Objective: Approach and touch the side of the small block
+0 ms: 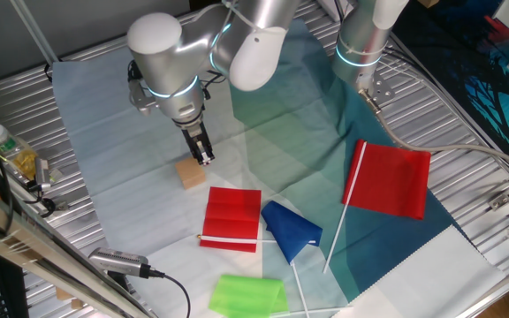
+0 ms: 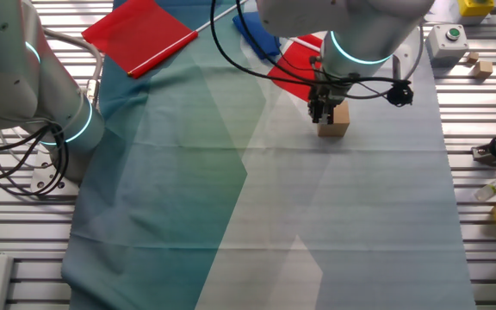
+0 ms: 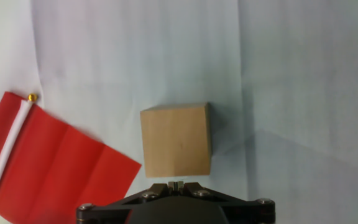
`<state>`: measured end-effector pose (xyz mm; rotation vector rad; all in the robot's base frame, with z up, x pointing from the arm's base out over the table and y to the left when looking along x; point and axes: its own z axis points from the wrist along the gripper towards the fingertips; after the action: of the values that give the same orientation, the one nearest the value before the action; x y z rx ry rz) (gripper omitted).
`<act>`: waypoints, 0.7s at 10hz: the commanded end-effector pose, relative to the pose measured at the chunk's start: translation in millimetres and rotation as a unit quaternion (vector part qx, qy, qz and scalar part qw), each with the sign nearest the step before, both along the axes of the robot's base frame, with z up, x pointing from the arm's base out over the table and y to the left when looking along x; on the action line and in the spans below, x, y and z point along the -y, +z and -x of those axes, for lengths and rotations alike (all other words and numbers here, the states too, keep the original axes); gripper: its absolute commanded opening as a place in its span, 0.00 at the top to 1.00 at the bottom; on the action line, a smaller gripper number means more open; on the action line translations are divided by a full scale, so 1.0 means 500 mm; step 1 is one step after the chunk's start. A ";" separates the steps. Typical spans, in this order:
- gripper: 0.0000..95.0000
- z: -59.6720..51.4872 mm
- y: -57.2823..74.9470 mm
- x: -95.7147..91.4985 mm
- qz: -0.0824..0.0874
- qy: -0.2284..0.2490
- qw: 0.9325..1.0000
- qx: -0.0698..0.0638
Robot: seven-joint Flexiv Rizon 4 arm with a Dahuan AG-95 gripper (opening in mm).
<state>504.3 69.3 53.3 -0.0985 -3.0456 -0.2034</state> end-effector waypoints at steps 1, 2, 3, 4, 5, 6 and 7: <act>1.00 -0.005 0.000 0.000 0.000 0.000 1.000 -0.001; 1.00 -0.010 0.002 0.001 -0.001 0.000 1.000 -0.001; 1.00 -0.015 0.004 0.002 -0.001 0.000 1.000 -0.002; 1.00 -0.019 0.007 0.003 -0.001 0.000 1.000 -0.004; 1.00 -0.021 0.008 0.003 -0.002 -0.001 1.000 -0.004; 1.00 -0.021 0.008 0.002 -0.003 -0.001 1.000 -0.005; 1.00 -0.021 0.008 0.003 -0.003 0.000 1.000 -0.007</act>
<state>514.8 67.8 56.8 -0.0987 -3.0322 -0.2091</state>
